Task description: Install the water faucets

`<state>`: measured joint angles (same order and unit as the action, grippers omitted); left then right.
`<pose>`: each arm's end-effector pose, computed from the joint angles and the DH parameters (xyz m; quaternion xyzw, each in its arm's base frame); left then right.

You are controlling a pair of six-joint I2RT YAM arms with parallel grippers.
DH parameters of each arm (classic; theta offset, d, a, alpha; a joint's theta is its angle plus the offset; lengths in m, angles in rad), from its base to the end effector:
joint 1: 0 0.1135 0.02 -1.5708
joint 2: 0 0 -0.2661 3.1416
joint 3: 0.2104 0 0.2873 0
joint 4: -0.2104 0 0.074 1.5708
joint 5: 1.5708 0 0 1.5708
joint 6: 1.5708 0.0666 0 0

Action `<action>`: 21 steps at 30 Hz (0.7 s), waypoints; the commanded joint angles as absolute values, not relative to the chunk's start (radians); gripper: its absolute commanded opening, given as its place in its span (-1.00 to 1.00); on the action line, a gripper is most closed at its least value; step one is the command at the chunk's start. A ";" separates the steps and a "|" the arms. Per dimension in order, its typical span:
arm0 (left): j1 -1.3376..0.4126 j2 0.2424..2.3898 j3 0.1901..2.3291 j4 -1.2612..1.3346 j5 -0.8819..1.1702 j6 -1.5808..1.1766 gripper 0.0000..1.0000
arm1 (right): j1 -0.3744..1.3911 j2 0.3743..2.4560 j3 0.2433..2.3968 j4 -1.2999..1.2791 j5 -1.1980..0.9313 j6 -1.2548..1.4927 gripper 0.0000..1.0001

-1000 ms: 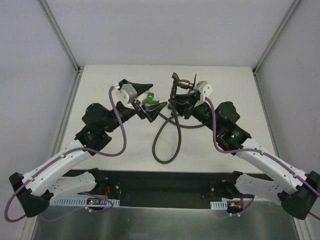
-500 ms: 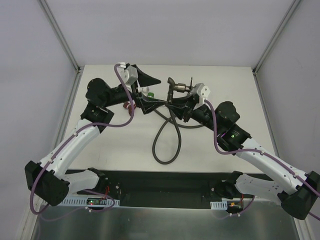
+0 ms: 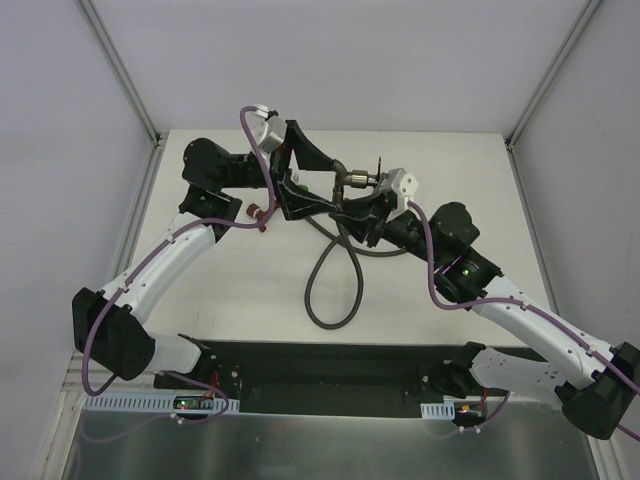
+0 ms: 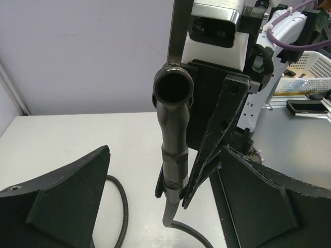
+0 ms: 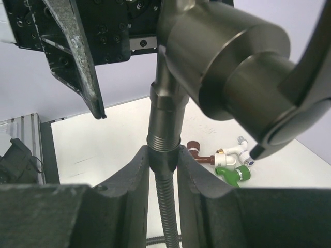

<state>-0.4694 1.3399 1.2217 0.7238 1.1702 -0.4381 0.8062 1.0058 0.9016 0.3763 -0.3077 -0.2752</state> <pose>0.2642 -0.2028 0.4559 0.4952 0.3792 -0.5541 0.5514 0.1901 0.2273 0.4056 -0.4122 0.4495 0.2959 0.7352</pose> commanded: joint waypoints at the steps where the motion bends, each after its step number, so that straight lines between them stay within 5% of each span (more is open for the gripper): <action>1: -0.465 1.354 1.272 0.824 1.244 -0.498 0.70 | 0.799 0.989 0.945 0.449 -0.342 -0.281 -0.96; 12: -0.468 1.405 1.287 0.861 1.259 -0.560 0.46 | 0.799 1.008 0.962 0.443 -0.360 -0.279 -0.97; 15: -0.472 1.410 1.284 0.871 1.256 -0.574 0.29 | 0.799 1.011 0.965 0.442 -0.360 -0.279 -0.97; 21: -0.485 1.391 1.246 0.885 1.212 -0.575 -0.39 | 0.799 1.017 0.965 0.442 -0.356 -0.281 -0.97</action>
